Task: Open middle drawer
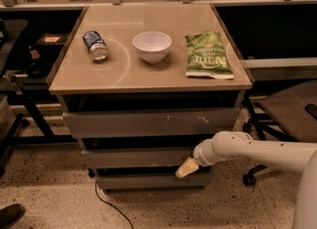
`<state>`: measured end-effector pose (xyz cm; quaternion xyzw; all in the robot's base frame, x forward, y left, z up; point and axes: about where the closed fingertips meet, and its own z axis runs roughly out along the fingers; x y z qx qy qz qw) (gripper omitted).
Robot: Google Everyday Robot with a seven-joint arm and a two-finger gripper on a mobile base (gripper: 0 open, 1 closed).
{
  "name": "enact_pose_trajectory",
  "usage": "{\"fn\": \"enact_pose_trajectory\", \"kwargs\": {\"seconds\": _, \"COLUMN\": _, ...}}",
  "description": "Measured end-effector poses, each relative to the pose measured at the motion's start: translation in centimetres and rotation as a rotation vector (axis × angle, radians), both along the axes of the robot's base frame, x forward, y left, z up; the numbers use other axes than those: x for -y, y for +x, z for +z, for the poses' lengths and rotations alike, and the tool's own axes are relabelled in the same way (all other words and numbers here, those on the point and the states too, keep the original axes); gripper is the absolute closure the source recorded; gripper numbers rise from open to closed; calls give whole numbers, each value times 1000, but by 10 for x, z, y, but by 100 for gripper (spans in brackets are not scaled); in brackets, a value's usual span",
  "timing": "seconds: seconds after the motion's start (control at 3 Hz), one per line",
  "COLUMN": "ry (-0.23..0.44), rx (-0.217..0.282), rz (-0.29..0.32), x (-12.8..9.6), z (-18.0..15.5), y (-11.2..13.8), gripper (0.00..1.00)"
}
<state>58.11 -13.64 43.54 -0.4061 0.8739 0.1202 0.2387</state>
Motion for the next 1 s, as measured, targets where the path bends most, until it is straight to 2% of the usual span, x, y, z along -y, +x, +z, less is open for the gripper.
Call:
{"fn": "enact_pose_trajectory", "kwargs": {"seconds": 0.33, "ry": -4, "rx": 1, "rz": 27, "x": -5, "z": -5, "y": 4, "gripper": 0}}
{"fn": "enact_pose_trajectory", "kwargs": {"seconds": 0.67, "ry": 0, "rx": -38, "rz": 58, "x": -15, "z": -16, "y": -7, "gripper": 0}}
{"fn": "enact_pose_trajectory", "kwargs": {"seconds": 1.0, "ry": -27, "rx": -112, "rz": 79, "x": -15, "z": -20, "y": -35, "gripper": 0}}
